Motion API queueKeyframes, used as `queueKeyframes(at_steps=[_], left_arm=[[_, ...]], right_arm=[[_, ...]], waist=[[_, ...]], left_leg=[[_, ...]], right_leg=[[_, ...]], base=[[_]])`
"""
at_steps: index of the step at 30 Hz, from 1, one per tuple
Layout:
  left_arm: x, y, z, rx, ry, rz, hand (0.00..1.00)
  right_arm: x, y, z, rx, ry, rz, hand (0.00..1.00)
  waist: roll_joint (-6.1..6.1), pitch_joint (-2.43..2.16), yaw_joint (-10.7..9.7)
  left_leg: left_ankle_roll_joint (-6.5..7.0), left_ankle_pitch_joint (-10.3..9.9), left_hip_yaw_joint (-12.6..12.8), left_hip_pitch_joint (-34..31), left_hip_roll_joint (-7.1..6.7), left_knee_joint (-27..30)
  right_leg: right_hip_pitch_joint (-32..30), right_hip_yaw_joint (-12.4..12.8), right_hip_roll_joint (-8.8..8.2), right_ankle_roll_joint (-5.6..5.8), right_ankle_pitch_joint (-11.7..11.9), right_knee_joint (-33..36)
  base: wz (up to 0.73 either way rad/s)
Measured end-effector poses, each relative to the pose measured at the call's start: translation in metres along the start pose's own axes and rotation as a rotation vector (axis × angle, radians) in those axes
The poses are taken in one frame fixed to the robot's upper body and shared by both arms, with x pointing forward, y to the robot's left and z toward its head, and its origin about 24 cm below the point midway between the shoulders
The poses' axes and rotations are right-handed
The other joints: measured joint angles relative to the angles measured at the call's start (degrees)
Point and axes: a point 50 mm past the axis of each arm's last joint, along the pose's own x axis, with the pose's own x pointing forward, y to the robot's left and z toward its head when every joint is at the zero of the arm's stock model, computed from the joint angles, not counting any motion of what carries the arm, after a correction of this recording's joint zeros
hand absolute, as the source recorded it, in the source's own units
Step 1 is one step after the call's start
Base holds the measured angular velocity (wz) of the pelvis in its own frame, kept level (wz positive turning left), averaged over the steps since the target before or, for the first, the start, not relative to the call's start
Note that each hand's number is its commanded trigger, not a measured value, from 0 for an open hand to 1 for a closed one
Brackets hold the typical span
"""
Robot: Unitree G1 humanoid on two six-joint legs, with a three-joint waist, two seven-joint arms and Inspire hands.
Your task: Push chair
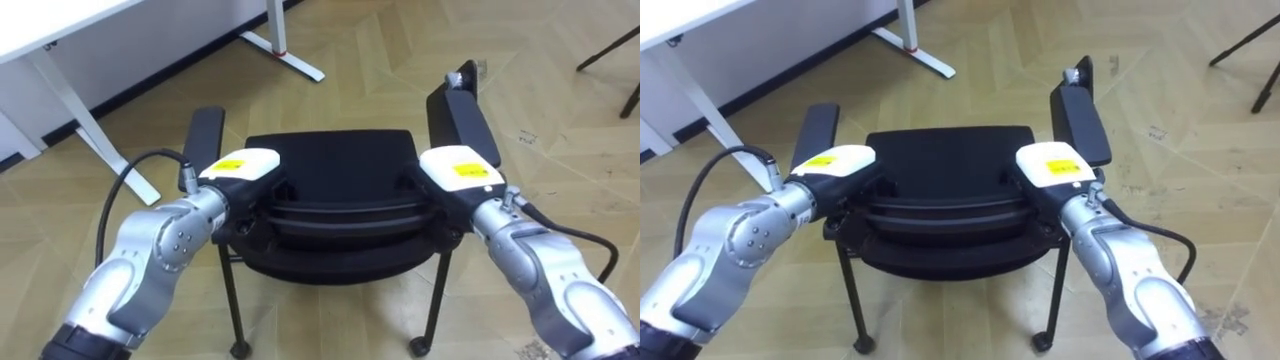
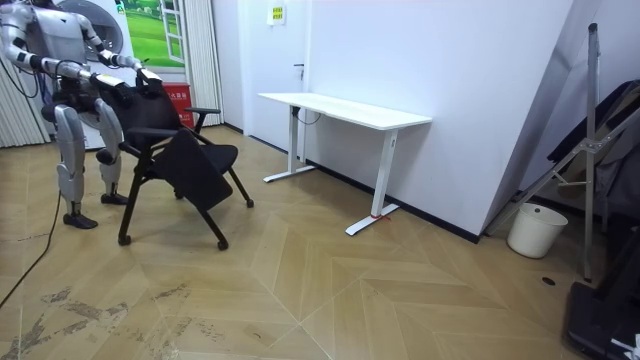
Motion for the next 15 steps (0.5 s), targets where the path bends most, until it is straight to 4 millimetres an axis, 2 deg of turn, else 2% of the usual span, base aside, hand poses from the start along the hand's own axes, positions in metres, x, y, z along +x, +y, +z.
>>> queueKeyframes(at_steps=[15], left_arm=[[-0.0005,0.0003,-0.0013,0.006,0.004,-0.004,1.0]], right_arm=[[0.0,0.0045,0.0,-0.007,-0.024,-0.044,1.0]], waist=[[0.13,0.1,-0.2]], left_leg=[[0.0,0.0,-0.2,0.0,-0.18,0.0]], right_leg=[[0.0,0.0,-0.19,0.0,0.0,0.0]], base=[[0.0]])
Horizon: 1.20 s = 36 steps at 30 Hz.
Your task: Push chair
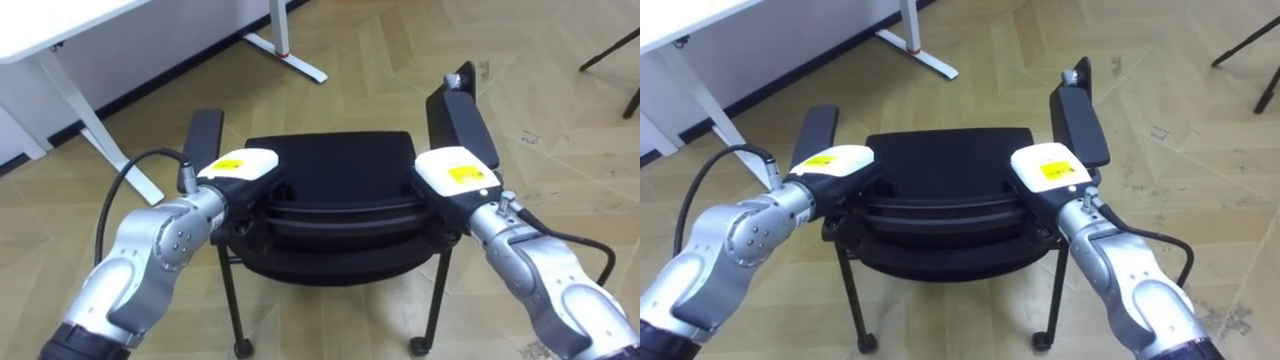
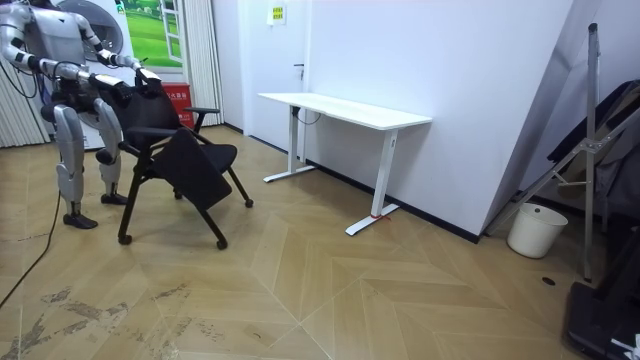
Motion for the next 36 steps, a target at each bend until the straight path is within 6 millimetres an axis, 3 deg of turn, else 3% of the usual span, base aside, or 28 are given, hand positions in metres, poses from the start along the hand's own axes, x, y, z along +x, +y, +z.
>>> queueKeyframes(at_steps=[22,26,30,33,35,36], left_arm=[[-0.001,0.001,-0.002,0.009,0.003,0.0,1.0],[-0.001,0.002,-0.001,0.021,0.004,0.003,1.0],[0.0,0.003,-0.002,0.029,0.008,0.0,1.0],[0.002,0.001,-0.005,0.027,0.013,-0.006,1.0],[0.003,0.001,-0.006,0.029,0.012,0.001,1.0],[0.004,0.0,-0.008,0.026,0.016,0.002,1.0]], right_arm=[[0.001,0.002,0.001,0.009,-0.011,-0.01,1.0],[0.001,0.004,0.001,0.019,-0.008,-0.003,1.0],[0.002,0.007,0.002,0.037,-0.006,0.006,1.0],[0.004,0.01,0.003,0.048,-0.01,0.018,1.0],[0.004,0.011,0.004,0.048,-0.015,0.02,1.0],[0.005,0.011,0.005,0.052,-0.022,0.023,1.0]], waist=[[-0.74,0.24,0.0],[-1.55,0.31,-0.2],[-2.09,0.36,-0.3],[-2.34,0.53,-0.1],[-2.29,0.59,-1.0],[-2.74,0.55,-0.8]], left_leg=[[-0.01,0.0,0.0,0.4,0.03,0.0],[-0.09,-0.1,-0.5,0.0,0.08,0.9],[-1.01,-1.0,-0.4,-2.0,0.97,5.3],[-1.69,-2.7,0.9,-3.4,2.27,10.8],[-2.11,-4.1,1.3,-5.8,3.34,16.2],[-2.22,-4.3,3.4,-6.7,4.19,19.0]], right_leg=[[0.4,-0.3,-0.03,0.0,0.0,0.0],[0.6,-1.5,-0.04,0.01,0.0,0.1],[0.6,-3.1,0.34,-0.37,-0.3,0.8],[0.3,-3.8,0.8,-1.33,-2.9,4.5],[-0.6,-5.3,1.01,-2.0,-5.9,8.3],[-1.6,-5.5,0.74,-2.43,-7.9,11.5]], base=[[0.0],[0.08],[0.06],[0.08],[0.35],[0.27]])
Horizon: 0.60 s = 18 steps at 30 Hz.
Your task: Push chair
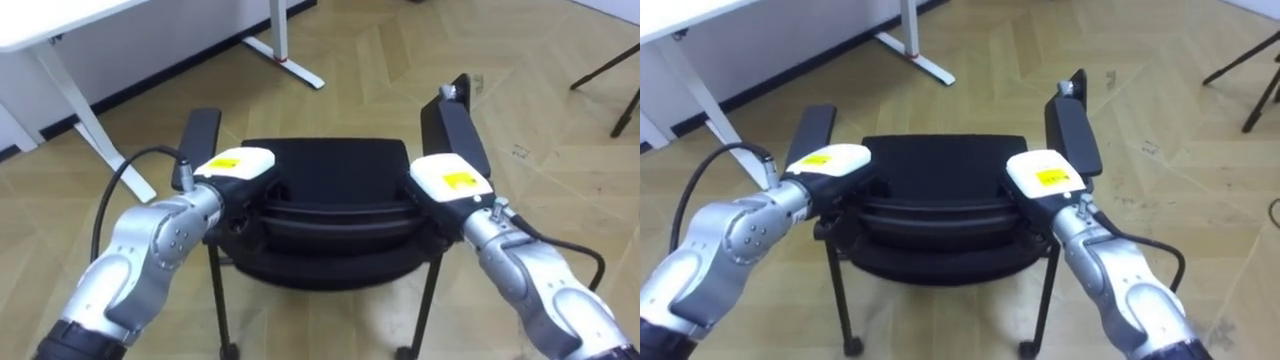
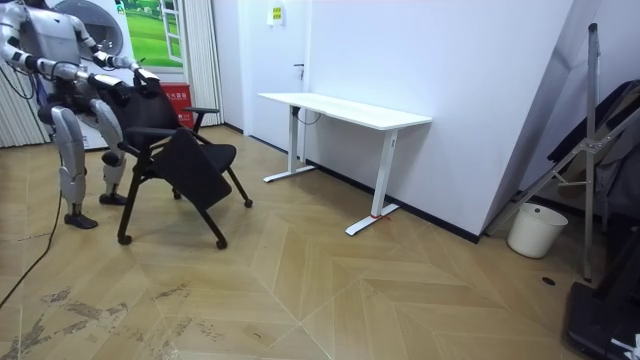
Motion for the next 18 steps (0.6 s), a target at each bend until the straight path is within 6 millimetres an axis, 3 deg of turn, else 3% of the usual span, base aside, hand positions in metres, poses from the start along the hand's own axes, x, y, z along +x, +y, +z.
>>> queueKeyframes(at_steps=[2,3,4,6,7,8,10,11,12,13,14,18], left_arm=[[0.001,-0.003,-0.002,-0.006,0.005,-0.002,1.0],[0.002,-0.004,-0.002,-0.008,0.007,-0.003,1.0],[0.002,-0.005,-0.003,-0.01,0.01,-0.011,1.0],[0.002,-0.01,-0.005,-0.021,0.016,-0.031,1.0],[0.002,-0.012,-0.005,-0.032,0.013,-0.037,1.0],[0.003,-0.012,-0.004,-0.034,0.009,-0.035,1.0],[0.003,-0.015,-0.003,-0.042,-0.003,-0.038,1.0],[0.002,-0.017,-0.002,-0.046,-0.015,-0.041,1.0],[0.001,-0.018,-0.002,-0.047,-0.02,-0.043,1.0],[0.0,-0.019,-0.002,-0.047,-0.027,-0.049,1.0],[-0.001,-0.016,-0.003,-0.038,-0.031,-0.044,1.0],[-0.002,-0.011,-0.003,-0.034,-0.033,-0.022,1.0]], right_arm=[[0.0,0.003,0.0,0.003,-0.004,0.013,1.0],[0.0,0.003,0.0,0.005,-0.008,0.013,1.0],[0.0,0.003,0.0,0.005,-0.012,0.014,1.0],[0.0,0.005,0.001,0.001,-0.018,0.022,1.0],[-0.001,0.005,0.001,-0.014,-0.025,0.025,1.0],[-0.002,0.004,-0.001,-0.02,-0.027,0.022,1.0],[-0.005,0.003,-0.003,-0.031,-0.032,0.022,1.0],[-0.008,0.003,-0.005,-0.037,-0.032,0.022,1.0],[-0.01,0.004,-0.004,-0.036,-0.035,0.018,1.0],[-0.012,0.007,-0.003,-0.031,-0.036,0.022,1.0],[-0.013,0.006,-0.003,-0.033,-0.039,0.016,1.0],[-0.011,0.0,-0.002,-0.036,-0.038,-0.016,1.0]], waist=[[0.08,0.15,-0.1],[0.3,0.18,-0.6],[1.05,0.33,-0.3],[1.73,0.61,0.2],[1.31,0.31,0.2],[1.45,0.36,0.2],[1.86,0.24,0.7],[2.55,-0.39,1.7],[2.39,-0.58,2.1],[1.85,-1.83,2.8],[0.73,-2.02,2.9],[0.24,-1.59,3.4]], left_leg=[[0.02,0.1,1.5,-1.7,1.34,5.4],[0.15,0.3,1.9,-3.6,2.79,10.1],[0.74,1.0,2.0,-5.3,4.45,14.4],[1.69,3.5,1.0,-8.2,5.23,19.7],[1.72,3.1,0.7,-10.1,3.26,18.9],[1.81,3.0,0.9,-11.2,2.06,17.5],[1.99,3.6,2.3,-13.4,-1.76,6.7],[3.28,5.8,2.2,-13.3,-2.86,-0.6],[4.05,7.9,1.9,-13.1,-3.53,-1.8],[5.27,10.1,2.3,-12.1,-4.67,-3.6],[6.09,10.6,3.8,-10.5,-5.38,-4.7],[7.02,8.3,6.5,-8.9,-5.86,-4.1]], right_leg=[[0.0,-1.0,0.03,-0.82,-2.6,2.8],[0.2,-1.5,0.58,-1.43,-4.1,4.5],[0.4,-1.4,1.16,-2.25,-4.9,5.5],[2.0,-1.1,1.76,-3.37,-5.6,6.0],[2.1,-0.9,1.39,-3.63,-6.2,6.5],[2.0,-0.9,1.17,-3.81,-6.6,6.7],[2.2,-0.7,0.74,-3.95,-7.3,6.8],[2.3,-0.3,0.98,-3.8,-7.8,6.8],[2.6,0.5,0.91,-3.48,-8.2,6.9],[2.8,1.5,0.08,-2.69,-8.8,6.8],[3.2,2.6,-0.72,-1.84,-9.0,6.5],[4.5,4.8,-2.12,-0.44,-8.2,4.6]], base=[[0.28],[0.25],[0.13],[0.03],[0.1],[0.0],[-0.33],[-0.49],[-0.51],[-0.35],[-0.33],[-0.35]])
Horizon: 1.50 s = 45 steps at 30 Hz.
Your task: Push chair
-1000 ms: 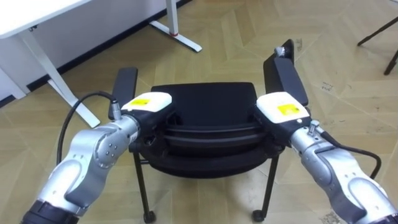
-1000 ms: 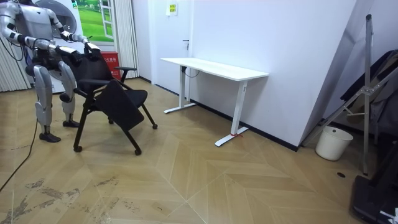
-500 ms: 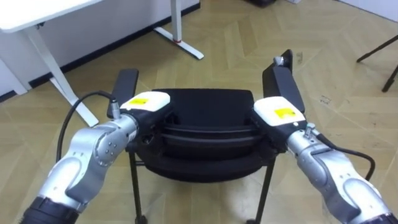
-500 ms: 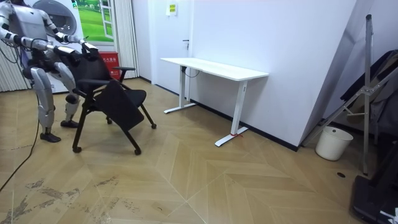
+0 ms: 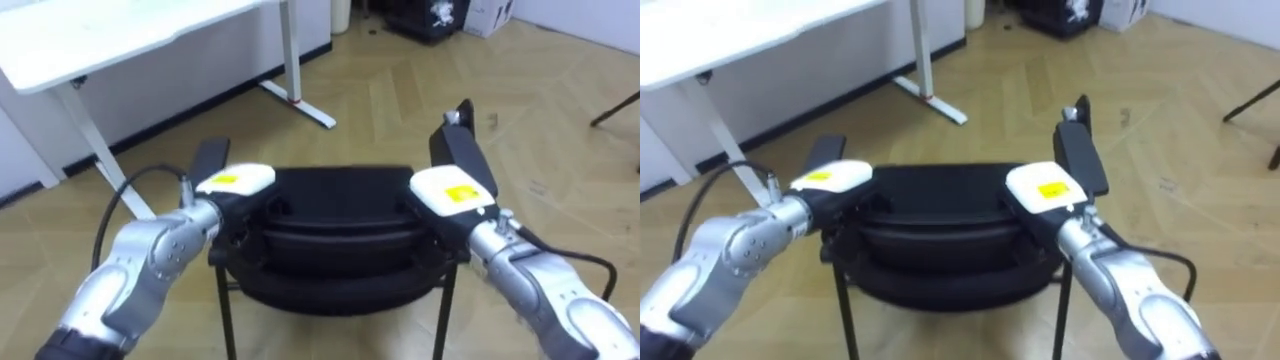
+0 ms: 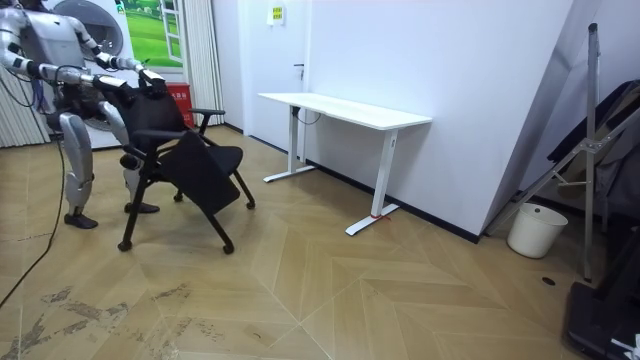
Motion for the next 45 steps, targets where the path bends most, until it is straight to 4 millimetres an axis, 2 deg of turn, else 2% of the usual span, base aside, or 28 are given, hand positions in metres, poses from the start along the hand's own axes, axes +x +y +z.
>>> queueKeyframes(at_steps=[2,3,5,7,9,10,11,14,17,18,20,22,23,24,25,26,28,29,32,33,34,35,36,37,39,42,43,45], left_arm=[[0.0,0.004,0.001,-0.002,-0.01,0.018,1.0],[0.0,0.006,0.001,-0.002,-0.011,0.03,1.0],[0.0,0.008,0.001,-0.002,-0.015,0.04,1.0],[0.0,0.009,0.001,0.001,-0.016,0.041,1.0],[0.0,0.009,0.0,0.006,-0.012,0.041,1.0],[0.0,0.009,0.0,0.008,-0.011,0.042,1.0],[-0.001,0.011,0.0,0.014,-0.012,0.046,1.0],[-0.002,0.013,-0.002,0.022,-0.015,0.058,1.0],[-0.003,0.012,-0.003,0.022,-0.012,0.041,1.0],[-0.003,0.011,-0.004,0.022,-0.008,0.034,1.0],[-0.003,0.011,-0.005,0.025,-0.007,0.026,1.0],[-0.003,0.009,-0.006,0.021,-0.006,0.019,1.0],[-0.003,0.009,-0.006,0.021,-0.007,0.019,1.0],[-0.003,0.01,-0.005,0.016,-0.012,0.032,1.0],[-0.002,0.011,-0.004,0.018,-0.014,0.037,1.0],[-0.002,0.012,-0.003,0.018,-0.015,0.041,1.0],[-0.002,0.014,-0.004,0.024,-0.014,0.052,1.0],[-0.002,0.015,-0.004,0.024,-0.013,0.057,1.0],[-0.001,0.013,-0.005,0.016,-0.005,0.056,1.0],[-0.001,0.012,-0.006,0.014,-0.003,0.053,1.0],[-0.001,0.012,-0.007,0.008,-0.002,0.051,1.0],[-0.001,0.011,-0.007,0.006,-0.002,0.053,1.0],[-0.001,0.01,-0.007,0.001,-0.001,0.06,1.0],[-0.001,0.008,-0.007,-0.005,0.003,0.065,1.0],[-0.002,0.004,-0.009,-0.014,0.013,0.071,1.0],[0.0,0.005,-0.005,-0.014,0.006,0.101,1.0],[0.0,0.003,-0.005,-0.018,0.007,0.106,1.0],[0.0,0.003,-0.004,-0.017,0.006,0.111,1.0]], right_arm=[[0.0,-0.007,-0.001,-0.025,-0.005,-0.019,1.0],[0.0,-0.01,-0.002,-0.032,-0.008,-0.03,1.0],[-0.001,-0.012,-0.002,-0.036,-0.011,-0.039,1.0],[-0.001,-0.012,-0.002,-0.036,-0.013,-0.042,1.0],[0.0,-0.01,-0.001,-0.03,-0.014,-0.04,1.0],[0.0,-0.009,-0.001,-0.028,-0.015,-0.041,1.0],[0.0,-0.009,0.0,-0.026,-0.016,-0.047,1.0],[0.001,-0.011,0.001,-0.025,-0.021,-0.056,1.0],[0.001,-0.007,0.003,-0.018,-0.029,-0.041,1.0],[0.001,-0.006,0.004,-0.018,-0.033,-0.034,1.0],[0.0,-0.005,0.005,-0.016,-0.038,-0.023,1.0],[0.0,-0.005,0.005,-0.021,-0.044,-0.011,1.0],[0.0,-0.006,0.005,-0.022,-0.045,-0.01,1.0],[-0.001,-0.008,0.003,-0.022,-0.04,-0.017,1.0],[0.0,-0.01,0.002,-0.023,-0.038,-0.02,1.0],[0.0,-0.011,0.002,-0.023,-0.036,-0.021,1.0],[0.001,-0.013,0.002,-0.017,-0.036,-0.012,1.0],[0.002,-0.013,0.002,-0.016,-0.037,-0.01,1.0],[0.002,-0.013,0.003,-0.01,-0.041,0.011,1.0],[0.002,-0.013,0.004,-0.003,-0.045,0.02,1.0],[0.002,-0.012,0.003,0.008,-0.046,0.03,1.0],[0.002,-0.011,0.003,0.012,-0.046,0.033,1.0],[0.002,-0.01,0.003,0.018,-0.044,0.041,1.0],[0.003,-0.008,0.004,0.025,-0.043,0.045,1.0],[0.003,-0.007,0.004,0.026,-0.042,0.043,1.0],[0.002,-0.009,0.001,0.017,-0.033,0.024,1.0],[0.003,-0.009,0.002,0.02,-0.033,0.022,1.0],[0.002,-0.01,0.002,0.013,-0.035,0.021,1.0]], waist=[[0.51,0.47,0.2],[0.6,0.67,-0.6],[0.64,0.72,-1.2],[0.89,0.85,-1.5],[1.22,1.07,-1.7],[1.57,1.23,-1.7],[2.33,1.39,-1.8],[2.91,1.51,-1.8],[3.01,1.62,-2.4],[3.17,1.75,-2.7],[3.11,1.73,-3.5],[3.26,1.64,-5.8],[3.2,1.49,-6.1],[3.87,1.37,-5.9],[4.21,1.23,-5.9],[4.27,1.25,-5.9],[4.46,1.26,-5.9],[4.36,1.23,-5.9],[4.2,1.33,-5.9],[4.05,1.38,-5.9],[3.78,1.53,-6.0],[3.51,1.62,-6.1],[3.2,1.68,-6.6],[2.61,1.46,-6.6],[1.65,1.5,-6.2],[0.57,1.75,-6.4],[0.13,1.7,-6.3],[0.08,1.59,-6.4]], left_leg=[[0.5,-1.3,0.6,0.2,-0.6,-0.1],[0.86,-2.1,0.6,0.4,-1.13,0.1],[1.55,-3.3,1.4,0.9,-1.3,0.6],[2.08,-4.9,2.3,2.2,-1.37,1.0],[2.22,-6.0,2.3,3.5,-1.18,0.9],[2.33,-6.9,2.2,4.2,-0.9,0.5],[2.97,-7.7,2.2,4.6,-0.3,0.1],[3.07,-8.1,2.2,5.5,0.09,-1.4],[2.49,-9.5,2.2,8.5,0.29,-2.0],[2.32,-10.5,2.0,9.8,0.49,-2.0],[1.74,-11.8,1.6,11.3,0.66,-1.9],[0.4,-14.3,-0.8,12.3,1.12,0.2],[-0.03,-14.9,-1.1,12.6,1.44,0.8],[-1.08,-16.0,-1.4,13.0,2.26,1.5],[-1.78,-16.6,-1.5,13.7,3.02,1.2],[-2.11,-16.8,-1.6,14.2,3.33,0.9],[-3.61,-17.6,-2.2,16.5,4.95,0.2],[-3.88,-17.7,-2.5,17.0,5.16,0.4],[-4.5,-17.8,-3.0,17.7,7.09,7.2],[-5.19,-17.4,-3.1,17.2,8.17,12.1],[-7.03,-16.3,-3.0,16.3,9.67,17.1],[-7.55,-15.4,-2.9,15.9,10.34,19.4],[-7.49,-13.2,-2.8,14.9,11.58,23.3],[-7.26,-10.1,-2.6,14.0,12.31,26.1],[-6.56,-5.4,-2.6,12.9,12.46,28.5],[-6.46,-7.9,-2.5,5.9,12.39,27.7],[-6.46,-8.8,-1.6,3.2,11.66,24.5],[-6.5,-8.9,1.1,-0.2,11.11,16.7]], right_leg=[[-0.4,-0.4,-1.26,0.72,0.1,1.4],[-1.5,-1.5,-2.24,1.39,0.2,4.5],[-4.3,-1.3,-3.91,2.93,1.1,11.3],[-6.9,-1.9,-5.88,4.09,3.9,18.3],[-7.5,-2.1,-6.1,3.95,6.7,20.6],[-8.5,-1.6,-5.92,4.13,8.8,22.3],[-10.2,-0.6,-5.31,4.19,9.4,23.5],[-16.9,0.0,-5.05,3.49,8.2,24.8],[-23.7,0.1,-3.97,2.8,8.3,18.7],[-25.5,0.6,-2.77,2.12,9.2,13.6],[-27.0,1.5,-0.87,1.63,13.0,4.2],[-26.7,2.8,1.23,0.58,20.6,-1.4],[-26.3,3.3,1.87,-0.08,22.2,-1.8],[-25.4,3.3,2.98,-0.71,22.9,-1.7],[-25.0,2.1,3.2,-1.15,23.2,-1.1],[-24.8,1.9,3.46,-1.83,22.8,-0.4],[-23.9,0.4,4.48,-2.87,19.8,2.3],[-23.8,0.3,4.62,-3.07,18.7,3.1],[-21.3,-1.1,5.03,-4.14,13.0,7.3],[-20.2,-1.7,5.1,-4.48,10.7,9.2],[-18.7,-2.7,5.23,-5.03,8.6,10.5],[-17.9,-3.1,5.34,-5.29,7.6,11.1],[-16.2,-4.2,5.76,-5.74,6.2,11.1],[-14.8,-4.4,5.97,-6.15,5.1,10.8],[-12.5,-4.1,5.85,-6.69,4.5,8.8],[-9.8,-4.9,5.53,-6.85,4.5,5.1],[-8.6,-5.0,5.14,-6.84,4.5,3.8],[-6.8,-5.4,5.06,-6.67,4.5,1.4]], base=[[-0.1],[0.0],[-0.06],[-0.2],[-0.17],[-0.27],[-0.27],[-0.19],[0.0],[0.07],[0.2],[0.44],[0.22],[0.0],[-0.06],[0.0],[0.04],[0.07],[0.09],[0.18],[0.22],[0.34],[0.32],[0.26],[0.09],[0.13],[0.07],[0.05]])
